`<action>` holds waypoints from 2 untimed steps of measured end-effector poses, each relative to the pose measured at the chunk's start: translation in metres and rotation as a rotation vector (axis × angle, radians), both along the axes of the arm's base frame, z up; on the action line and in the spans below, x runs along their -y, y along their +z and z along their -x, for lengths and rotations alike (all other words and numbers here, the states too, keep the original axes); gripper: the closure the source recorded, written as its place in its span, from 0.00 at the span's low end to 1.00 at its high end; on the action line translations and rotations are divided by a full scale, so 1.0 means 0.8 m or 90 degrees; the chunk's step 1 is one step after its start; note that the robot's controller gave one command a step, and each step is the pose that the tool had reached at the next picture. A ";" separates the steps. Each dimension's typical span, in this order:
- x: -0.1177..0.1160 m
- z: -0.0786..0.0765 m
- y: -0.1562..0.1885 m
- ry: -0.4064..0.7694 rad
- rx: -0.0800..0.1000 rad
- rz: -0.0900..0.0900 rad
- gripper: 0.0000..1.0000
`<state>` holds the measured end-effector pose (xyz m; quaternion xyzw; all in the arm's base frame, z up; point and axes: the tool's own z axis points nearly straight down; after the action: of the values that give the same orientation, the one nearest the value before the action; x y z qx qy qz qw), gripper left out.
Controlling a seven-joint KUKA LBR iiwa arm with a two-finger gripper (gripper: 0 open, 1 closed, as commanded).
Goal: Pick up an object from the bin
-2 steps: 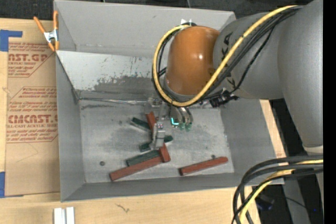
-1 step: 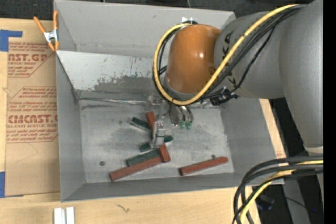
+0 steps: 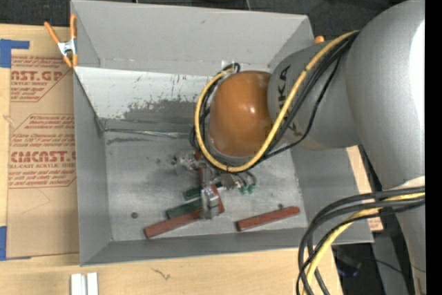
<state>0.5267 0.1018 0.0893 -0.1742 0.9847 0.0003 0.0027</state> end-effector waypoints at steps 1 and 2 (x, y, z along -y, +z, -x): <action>-0.001 0.009 -0.013 0.036 -0.004 0.000 0.00; -0.005 0.001 0.014 0.042 -0.001 0.000 0.00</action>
Offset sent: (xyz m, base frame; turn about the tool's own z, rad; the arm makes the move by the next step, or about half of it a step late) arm -0.0014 0.0029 0.0107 -0.0656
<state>0.5262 0.1056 0.1009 -0.2066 0.9784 0.0004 0.0018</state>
